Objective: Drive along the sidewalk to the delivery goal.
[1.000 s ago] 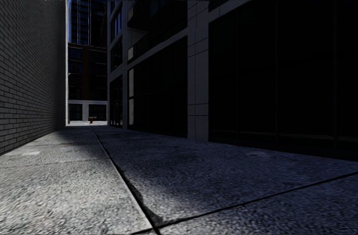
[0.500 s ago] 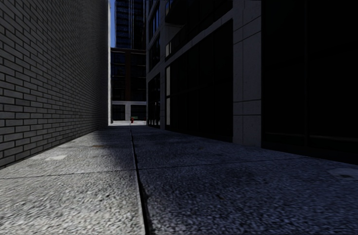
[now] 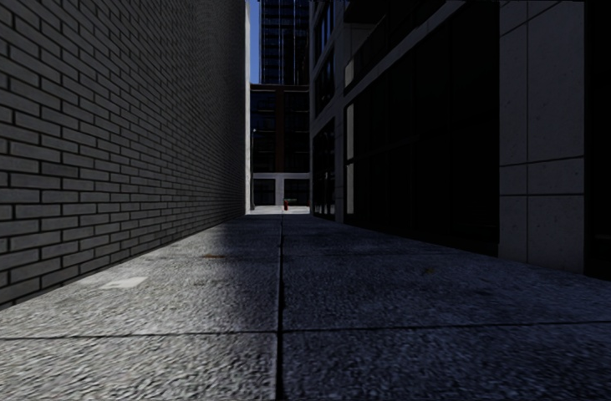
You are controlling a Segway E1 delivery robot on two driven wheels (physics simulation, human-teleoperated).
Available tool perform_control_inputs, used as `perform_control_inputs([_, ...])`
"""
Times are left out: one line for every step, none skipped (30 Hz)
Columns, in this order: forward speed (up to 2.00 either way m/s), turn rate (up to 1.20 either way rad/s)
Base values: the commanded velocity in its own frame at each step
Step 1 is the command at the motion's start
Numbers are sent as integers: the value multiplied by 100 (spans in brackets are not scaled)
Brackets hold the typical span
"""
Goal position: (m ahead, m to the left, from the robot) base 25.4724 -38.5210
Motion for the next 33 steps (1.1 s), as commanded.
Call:
perform_control_inputs([200, 0])
perform_control_inputs([200, 0])
perform_control_inputs([200, 0])
perform_control_inputs([200, 0])
perform_control_inputs([200, 0])
perform_control_inputs([200, 0])
perform_control_inputs([200, 0])
perform_control_inputs([200, 0])
perform_control_inputs([200, 0])
perform_control_inputs([200, 0])
perform_control_inputs([200, 0])
perform_control_inputs([200, 0])
perform_control_inputs([200, 0])
perform_control_inputs([200, 0])
perform_control_inputs([200, 0])
perform_control_inputs([200, 0])
perform_control_inputs([200, 0])
perform_control_inputs([200, 0])
perform_control_inputs([200, 0])
perform_control_inputs([200, 9])
perform_control_inputs([200, 17])
perform_control_inputs([200, 20])
perform_control_inputs([200, 20])
perform_control_inputs([200, 23])
perform_control_inputs([200, 24])
perform_control_inputs([200, 24])
perform_control_inputs([200, 24])
perform_control_inputs([200, 24])
perform_control_inputs([200, 24])
perform_control_inputs([200, 24])
perform_control_inputs([200, 24])
perform_control_inputs([200, 24])
perform_control_inputs([200, 24])
